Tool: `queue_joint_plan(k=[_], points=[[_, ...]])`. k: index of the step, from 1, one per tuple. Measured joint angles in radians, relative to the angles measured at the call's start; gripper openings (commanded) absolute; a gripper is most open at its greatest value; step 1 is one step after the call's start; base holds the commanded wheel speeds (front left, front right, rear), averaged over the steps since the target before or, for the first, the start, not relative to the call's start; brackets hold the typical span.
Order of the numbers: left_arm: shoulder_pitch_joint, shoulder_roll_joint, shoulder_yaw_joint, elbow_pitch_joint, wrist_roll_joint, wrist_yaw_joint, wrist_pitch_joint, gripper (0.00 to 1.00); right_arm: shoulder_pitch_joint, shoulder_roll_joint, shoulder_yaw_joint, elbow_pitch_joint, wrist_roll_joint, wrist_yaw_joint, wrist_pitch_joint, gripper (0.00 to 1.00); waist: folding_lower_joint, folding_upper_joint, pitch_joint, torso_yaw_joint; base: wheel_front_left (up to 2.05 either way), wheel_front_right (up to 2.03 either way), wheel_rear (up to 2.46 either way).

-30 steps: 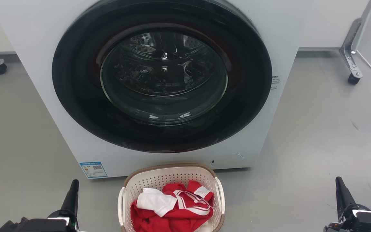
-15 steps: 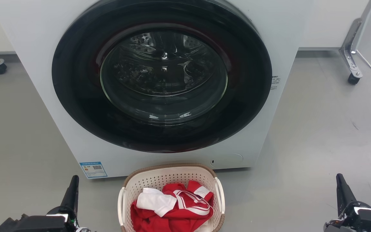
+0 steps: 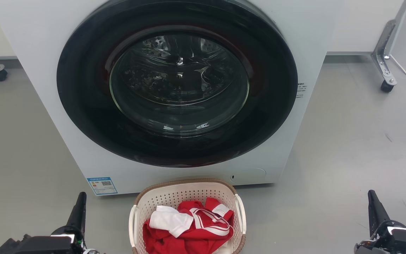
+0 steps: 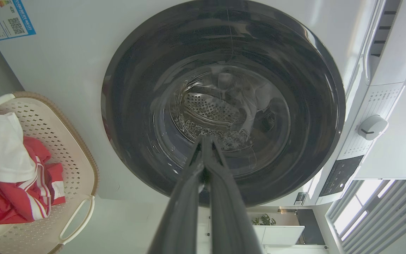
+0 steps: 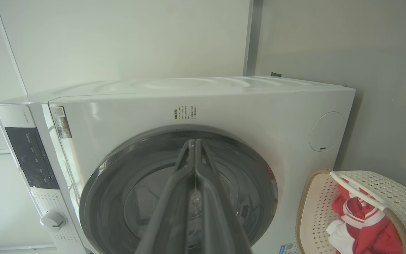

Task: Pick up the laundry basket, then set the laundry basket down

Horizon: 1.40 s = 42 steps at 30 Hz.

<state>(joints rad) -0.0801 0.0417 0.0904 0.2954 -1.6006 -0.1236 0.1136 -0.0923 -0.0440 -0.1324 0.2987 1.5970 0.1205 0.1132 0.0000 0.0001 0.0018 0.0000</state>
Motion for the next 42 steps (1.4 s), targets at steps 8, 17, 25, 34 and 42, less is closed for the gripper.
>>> queue_joint_plan(k=[8, 17, 25, 34, 42], points=[[0.000, 0.000, 0.000, 0.000, 0.000, 0.000, 0.000, 0.00, 0.000, 0.000, 0.000, 0.000, 0.000, 0.000, 0.000, 0.00, 0.0000, 0.0000, 0.000, 0.000, 0.00, 0.00, 0.00], [0.000, 0.000, 0.000, 0.000, 0.000, 0.000, 0.000, 0.00, 0.000, 0.000, 0.000, 0.000, 0.000, 0.000, 0.000, 0.00, 0.0000, 0.0000, 0.000, 0.000, 0.00, 0.00, 0.00], [0.000, 0.000, 0.000, 0.000, 0.000, 0.000, 0.000, 0.00, 0.000, 0.000, 0.000, 0.000, 0.000, 0.000, 0.000, 0.00, 0.0000, 0.0000, 0.000, 0.000, 0.00, 0.00, 0.00], [0.000, 0.000, 0.000, 0.000, 0.000, 0.000, 0.000, 0.00, 0.000, 0.000, 0.000, 0.000, 0.002, 0.000, 0.000, 0.00, 0.0000, 0.0000, 0.000, 0.000, 0.00, 0.00, 0.00], [0.000, 0.000, 0.000, 0.000, 0.000, 0.000, 0.000, 0.00, 0.000, 0.000, 0.000, 0.000, 0.002, 0.000, 0.000, 0.00, 0.0000, 0.0000, 0.000, 0.000, 0.00, 0.00, 0.00]])
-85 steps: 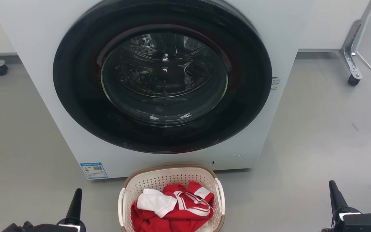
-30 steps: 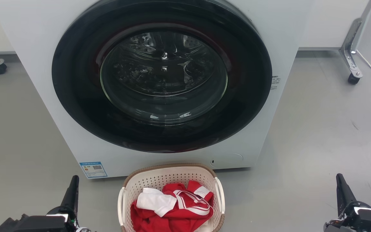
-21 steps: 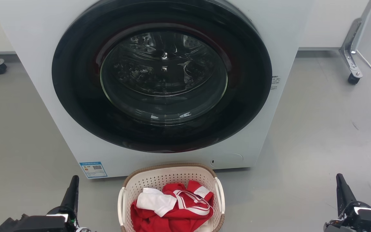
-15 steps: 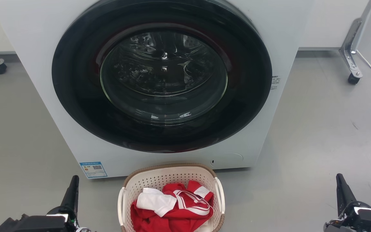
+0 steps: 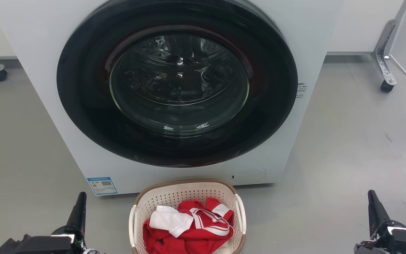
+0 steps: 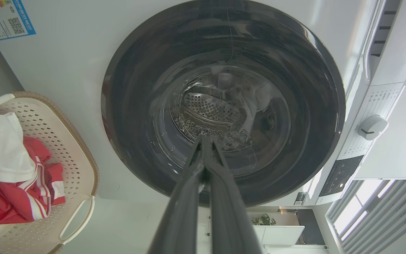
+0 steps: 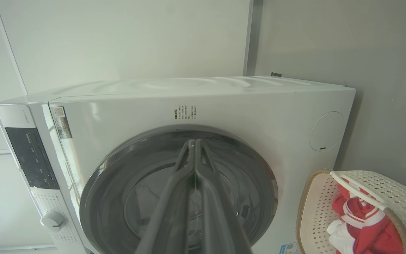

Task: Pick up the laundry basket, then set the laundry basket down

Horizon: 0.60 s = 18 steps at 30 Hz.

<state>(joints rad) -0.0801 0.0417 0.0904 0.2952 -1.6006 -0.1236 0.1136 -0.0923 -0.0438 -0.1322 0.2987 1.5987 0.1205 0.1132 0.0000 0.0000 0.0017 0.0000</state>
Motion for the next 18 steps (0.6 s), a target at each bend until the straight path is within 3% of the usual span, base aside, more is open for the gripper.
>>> queue_joint_plan(k=[18], points=[[0.000, 0.000, 0.000, 0.000, 0.000, 0.000, 0.000, 0.00, 0.000, 0.000, 0.000, 0.000, 0.000, 0.000, 0.000, 0.00, 0.0000, 0.0000, 0.000, 0.000, 0.00, 0.00, 0.00]])
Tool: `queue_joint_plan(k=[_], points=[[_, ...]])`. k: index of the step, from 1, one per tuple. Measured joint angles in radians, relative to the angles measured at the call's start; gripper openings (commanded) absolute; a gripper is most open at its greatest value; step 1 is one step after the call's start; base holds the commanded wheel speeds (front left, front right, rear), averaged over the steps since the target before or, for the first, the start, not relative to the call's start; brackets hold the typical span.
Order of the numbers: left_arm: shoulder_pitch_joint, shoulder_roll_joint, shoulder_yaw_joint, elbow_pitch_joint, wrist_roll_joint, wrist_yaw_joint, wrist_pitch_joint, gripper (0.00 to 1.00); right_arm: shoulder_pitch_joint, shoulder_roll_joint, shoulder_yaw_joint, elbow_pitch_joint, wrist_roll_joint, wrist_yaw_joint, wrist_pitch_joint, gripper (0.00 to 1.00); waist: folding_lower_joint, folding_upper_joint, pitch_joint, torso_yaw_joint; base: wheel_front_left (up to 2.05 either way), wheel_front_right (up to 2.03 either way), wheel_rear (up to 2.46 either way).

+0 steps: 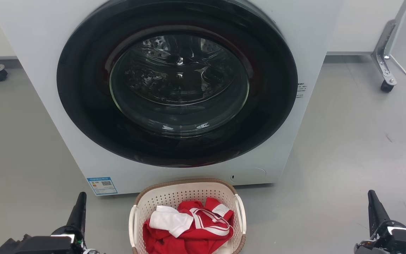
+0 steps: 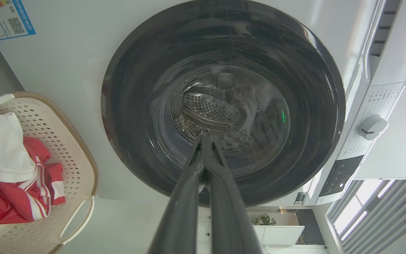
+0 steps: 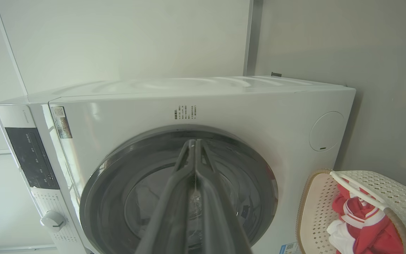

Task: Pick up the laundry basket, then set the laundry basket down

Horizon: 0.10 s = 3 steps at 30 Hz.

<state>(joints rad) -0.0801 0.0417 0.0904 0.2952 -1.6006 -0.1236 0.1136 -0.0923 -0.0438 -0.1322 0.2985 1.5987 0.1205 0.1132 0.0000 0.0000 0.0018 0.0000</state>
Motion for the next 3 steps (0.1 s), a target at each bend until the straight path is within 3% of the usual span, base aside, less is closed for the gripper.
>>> queue_joint_plan(k=[3], points=[[0.000, 0.000, 0.000, 0.000, 0.000, 0.000, 0.000, 0.00, 0.000, 0.000, 0.000, 0.000, 0.000, 0.000, 0.000, 0.00, 0.0000, 0.0000, 0.000, 0.000, 0.00, 0.00, 0.00]])
